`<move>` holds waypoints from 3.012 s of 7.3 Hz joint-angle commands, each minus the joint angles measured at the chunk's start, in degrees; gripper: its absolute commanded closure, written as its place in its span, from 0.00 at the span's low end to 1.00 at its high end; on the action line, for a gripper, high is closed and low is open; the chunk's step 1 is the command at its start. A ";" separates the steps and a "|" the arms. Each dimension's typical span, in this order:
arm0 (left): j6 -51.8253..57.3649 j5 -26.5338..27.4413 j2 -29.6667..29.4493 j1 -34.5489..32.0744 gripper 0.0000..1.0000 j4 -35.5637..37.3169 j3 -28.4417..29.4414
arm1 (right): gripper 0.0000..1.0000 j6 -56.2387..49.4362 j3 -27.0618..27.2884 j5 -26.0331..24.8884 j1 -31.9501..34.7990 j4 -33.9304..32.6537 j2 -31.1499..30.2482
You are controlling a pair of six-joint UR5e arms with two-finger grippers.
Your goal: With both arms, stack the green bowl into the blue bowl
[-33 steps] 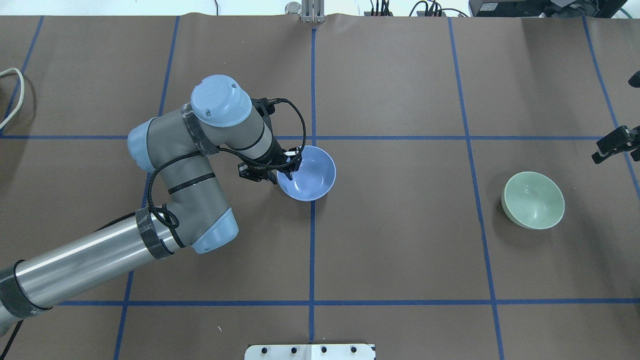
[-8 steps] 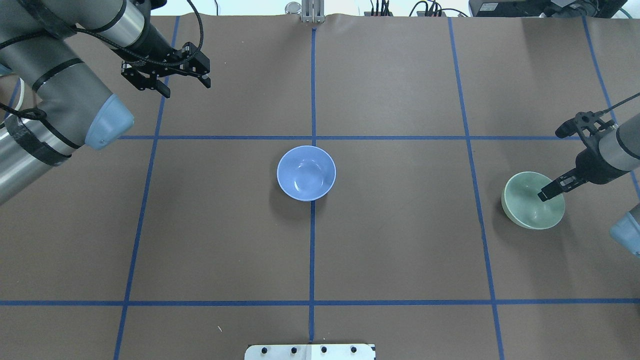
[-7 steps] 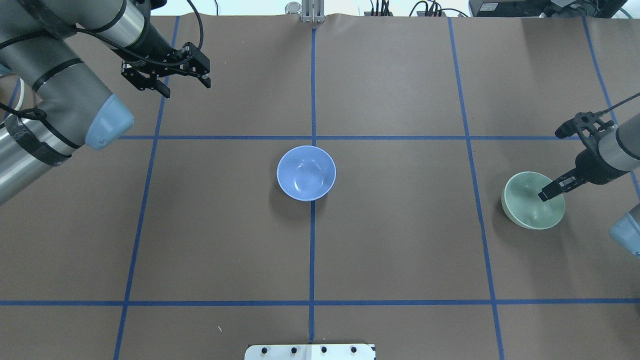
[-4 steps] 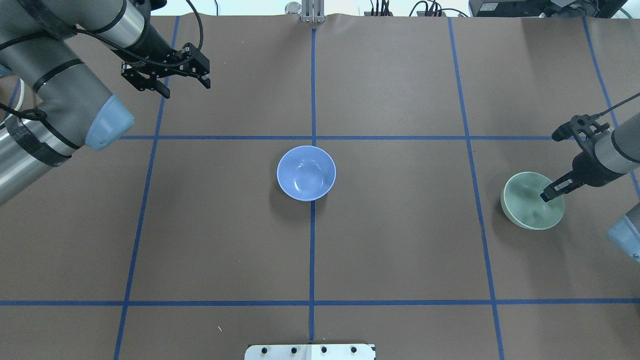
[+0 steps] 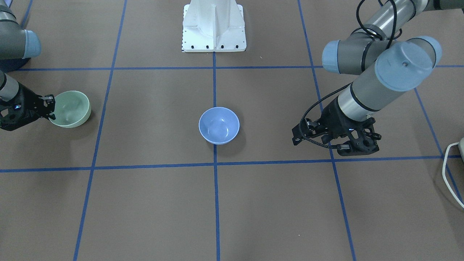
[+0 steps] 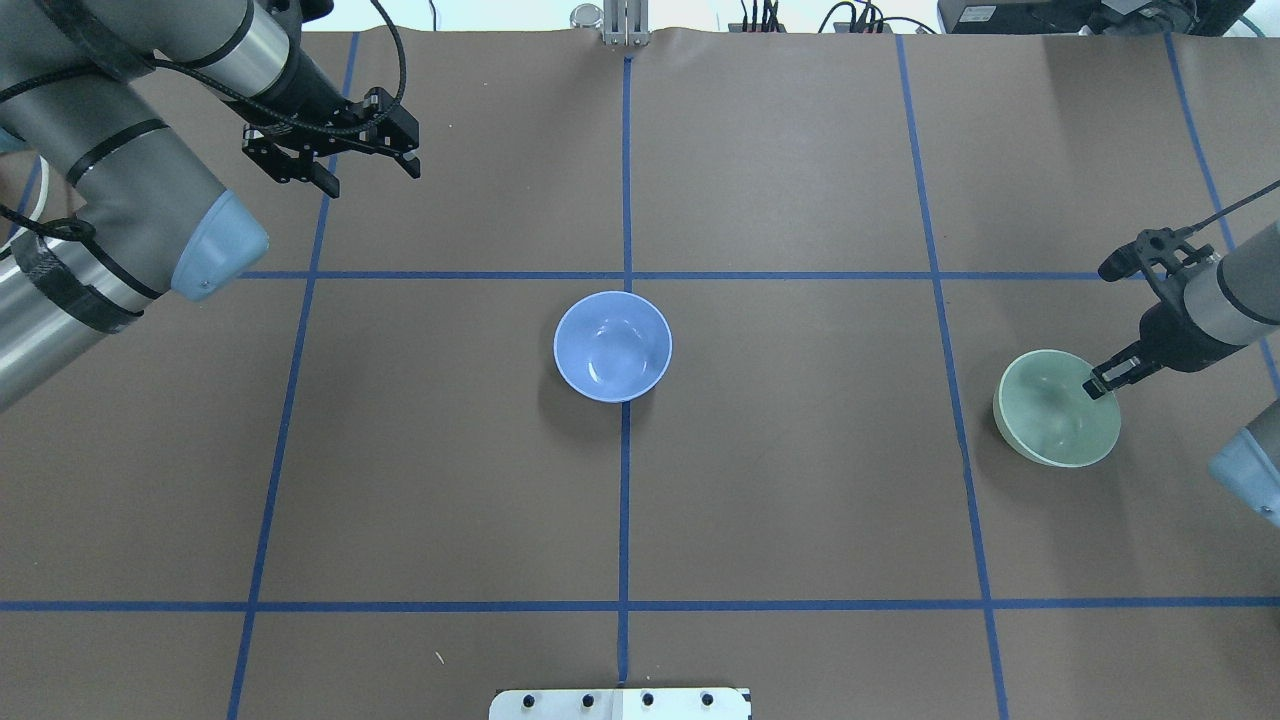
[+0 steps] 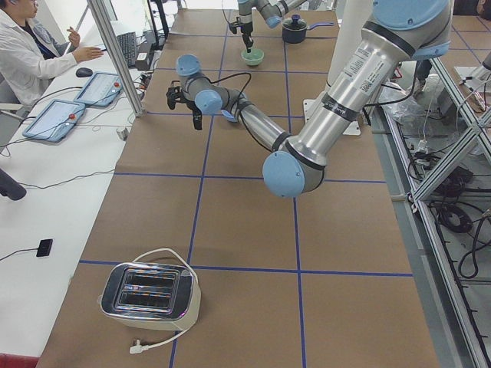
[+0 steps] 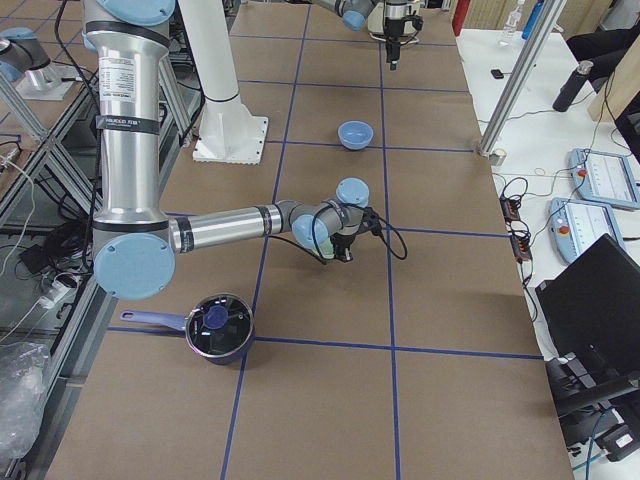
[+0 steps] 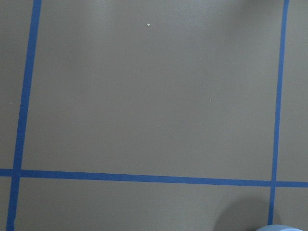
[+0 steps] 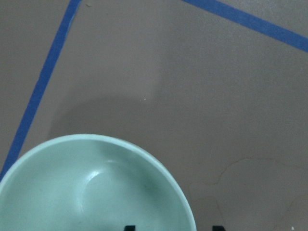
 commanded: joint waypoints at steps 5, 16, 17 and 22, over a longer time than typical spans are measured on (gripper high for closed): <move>0.07 0.09 0.00 0.00 0.03 -0.25 0.62 | 0.89 0.43 0.41 0.75 0.02 -0.01 1.03; 12.97 0.35 6.41 -4.74 0.03 -0.60 -0.16 | 0.89 22.45 1.29 1.02 -3.48 -19.16 29.48; 15.25 0.26 7.55 -5.27 0.03 -0.60 -0.17 | 0.89 27.80 0.77 -1.51 -6.89 -19.08 31.95; 19.32 -0.53 9.58 -6.41 0.03 -0.60 0.01 | 0.89 41.65 -7.85 -8.65 -14.74 -18.37 45.23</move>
